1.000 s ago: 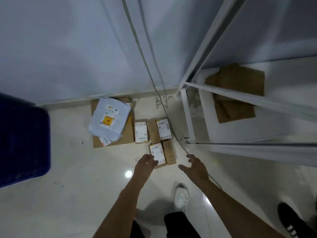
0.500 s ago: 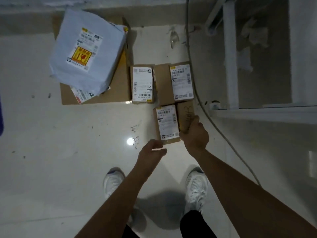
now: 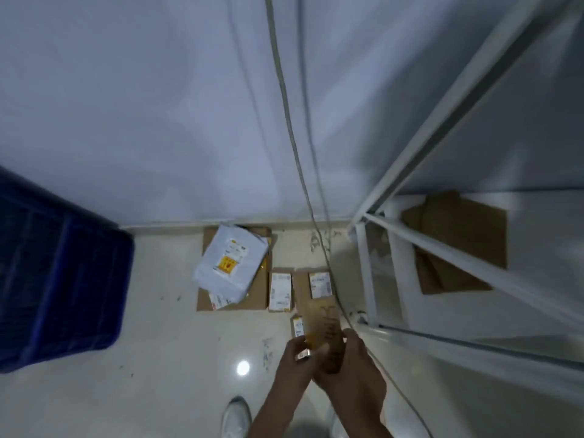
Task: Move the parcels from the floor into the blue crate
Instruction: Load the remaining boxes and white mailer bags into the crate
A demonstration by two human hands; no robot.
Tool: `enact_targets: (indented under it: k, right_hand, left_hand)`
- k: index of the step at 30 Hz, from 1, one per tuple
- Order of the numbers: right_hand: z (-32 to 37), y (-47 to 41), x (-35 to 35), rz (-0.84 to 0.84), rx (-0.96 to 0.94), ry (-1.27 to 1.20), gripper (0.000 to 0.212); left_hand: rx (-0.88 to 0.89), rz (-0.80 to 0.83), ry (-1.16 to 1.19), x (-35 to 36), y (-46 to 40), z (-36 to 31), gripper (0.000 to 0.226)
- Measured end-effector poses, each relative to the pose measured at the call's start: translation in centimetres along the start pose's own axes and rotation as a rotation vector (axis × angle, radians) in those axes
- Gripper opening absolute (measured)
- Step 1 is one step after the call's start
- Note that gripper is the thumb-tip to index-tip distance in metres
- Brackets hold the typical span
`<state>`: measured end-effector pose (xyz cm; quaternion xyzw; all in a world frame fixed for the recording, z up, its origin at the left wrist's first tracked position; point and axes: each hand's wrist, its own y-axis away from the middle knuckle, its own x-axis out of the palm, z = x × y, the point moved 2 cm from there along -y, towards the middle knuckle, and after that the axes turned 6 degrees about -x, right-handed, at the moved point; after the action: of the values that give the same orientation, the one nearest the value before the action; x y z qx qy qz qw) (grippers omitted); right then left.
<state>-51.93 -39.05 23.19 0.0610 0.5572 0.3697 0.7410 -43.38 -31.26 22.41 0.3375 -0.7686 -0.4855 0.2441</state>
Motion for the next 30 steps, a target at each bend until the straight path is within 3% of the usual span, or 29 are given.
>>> enact_targets:
  k: [2,5,7,9,12,15,17,21,25,30]
  right_hand:
    - [4.5,3.0,-4.8,-0.034,-0.158,-0.018,0.086]
    - [10.7,7.8,-10.9,-0.039,-0.414,-0.134,0.066]
    - [14.0,10.6,-14.5,-0.012,-0.546,-0.297,0.043]
    - [16.8,13.1,-17.9,-0.029,-0.572,-0.506,0.033]
    - [21.3,16.5,-22.1,-0.016,-0.531,-0.641,0.043]
    - [26.9,19.9,-23.2,0.253,-0.455,-0.71,0.059]
    - [30.7,22.7,-22.7,0.381,-0.468,-0.755,0.049]
    - [38.7,29.5,-19.8,0.449,-0.495,-0.864,0.036]
    - [46.2,35.6,-16.0,0.502,-0.547,-0.866,0.048]
    - [54.8,42.0,-12.7,0.535,-0.637,-0.841,0.042]
  left_hand:
    - [0.075,-0.008,0.045,-0.6,5.9,-3.6,0.069]
    - [0.288,-0.109,0.126,-3.1,14.3,-7.8,0.046]
    - [0.347,-0.064,0.166,-5.8,19.5,-9.8,0.039]
    - [0.372,0.026,0.183,-8.8,24.0,-11.3,0.046]
    - [0.394,0.164,0.238,-13.6,29.9,-12.7,0.054]
    - [0.458,0.293,0.236,-18.9,35.3,-13.6,0.057]
    - [0.494,0.316,0.235,-22.8,38.7,-13.5,0.057]
    - [0.568,0.201,0.208,-31.4,45.4,-11.5,0.049]
    - [0.615,-0.029,0.272,-40.6,50.9,-9.1,0.045]
    - [0.66,-0.227,0.327,-50.1,56.2,-7.2,0.046]
